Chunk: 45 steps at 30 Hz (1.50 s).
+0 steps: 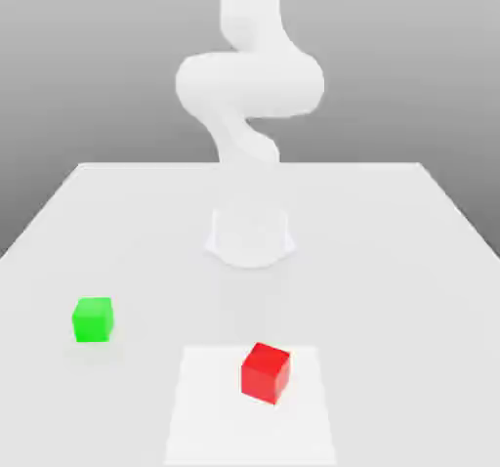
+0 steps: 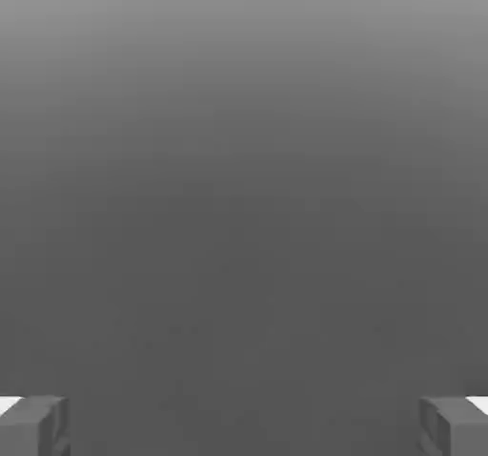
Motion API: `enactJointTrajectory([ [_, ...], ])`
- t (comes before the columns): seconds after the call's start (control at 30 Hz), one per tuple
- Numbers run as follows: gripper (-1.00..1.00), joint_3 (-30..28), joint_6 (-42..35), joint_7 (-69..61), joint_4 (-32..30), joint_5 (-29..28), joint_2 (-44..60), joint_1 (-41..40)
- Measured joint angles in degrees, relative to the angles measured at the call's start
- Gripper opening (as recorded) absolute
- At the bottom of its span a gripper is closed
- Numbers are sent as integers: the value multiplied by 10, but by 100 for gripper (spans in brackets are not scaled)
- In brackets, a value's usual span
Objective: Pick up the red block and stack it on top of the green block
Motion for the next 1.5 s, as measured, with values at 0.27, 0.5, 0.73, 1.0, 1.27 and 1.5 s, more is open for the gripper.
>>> enactJointTrajectory([
  [0.27,0,-53,93,-194,-93,-15,152,63],
  [0.5,0,-91,173,-371,-172,-11,283,106],
  [0.73,0,-92,256,-549,-244,14,416,121],
  [1.0,-100,-34,368,-616,-230,89,552,80],
  [1.27,-100,-49,339,-600,-235,67,518,90],
  [1.5,-100,-96,244,-562,-256,-7,399,56],
])
